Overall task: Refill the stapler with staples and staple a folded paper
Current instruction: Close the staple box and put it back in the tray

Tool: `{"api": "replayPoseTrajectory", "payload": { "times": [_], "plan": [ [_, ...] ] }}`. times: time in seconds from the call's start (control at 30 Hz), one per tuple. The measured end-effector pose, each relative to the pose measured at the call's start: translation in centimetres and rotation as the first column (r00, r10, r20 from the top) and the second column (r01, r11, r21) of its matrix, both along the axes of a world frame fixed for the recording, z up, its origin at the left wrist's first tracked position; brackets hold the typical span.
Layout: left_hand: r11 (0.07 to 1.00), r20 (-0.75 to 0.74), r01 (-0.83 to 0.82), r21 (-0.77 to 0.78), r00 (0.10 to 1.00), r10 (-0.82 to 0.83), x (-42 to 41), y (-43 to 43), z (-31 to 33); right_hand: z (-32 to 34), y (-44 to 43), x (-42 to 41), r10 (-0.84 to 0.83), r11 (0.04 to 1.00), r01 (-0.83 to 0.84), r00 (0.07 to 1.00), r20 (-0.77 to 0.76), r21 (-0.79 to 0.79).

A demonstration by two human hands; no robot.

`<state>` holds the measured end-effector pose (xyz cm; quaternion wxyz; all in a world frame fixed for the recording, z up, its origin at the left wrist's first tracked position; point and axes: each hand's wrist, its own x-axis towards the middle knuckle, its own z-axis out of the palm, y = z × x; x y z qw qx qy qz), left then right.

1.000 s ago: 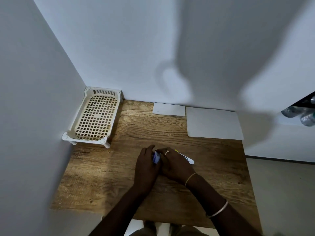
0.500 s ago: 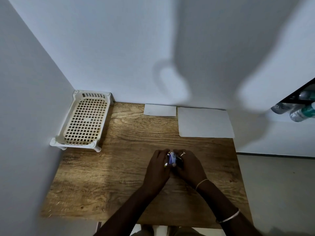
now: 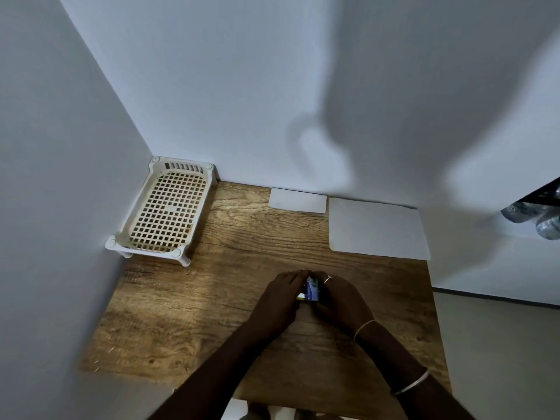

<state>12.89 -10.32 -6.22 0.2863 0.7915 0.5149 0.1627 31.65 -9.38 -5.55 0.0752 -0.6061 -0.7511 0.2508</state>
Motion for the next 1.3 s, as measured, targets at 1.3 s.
{"api": "replayPoseTrajectory", "payload": {
  "times": [1.3],
  "plan": [
    [0.697,0.244,-0.709,0.104,0.698,0.673,-25.9,14.7,5.4,5.0,26.4,-32.3,0.296,0.945,-0.254,0.932,-0.210,0.207]
  ]
}}
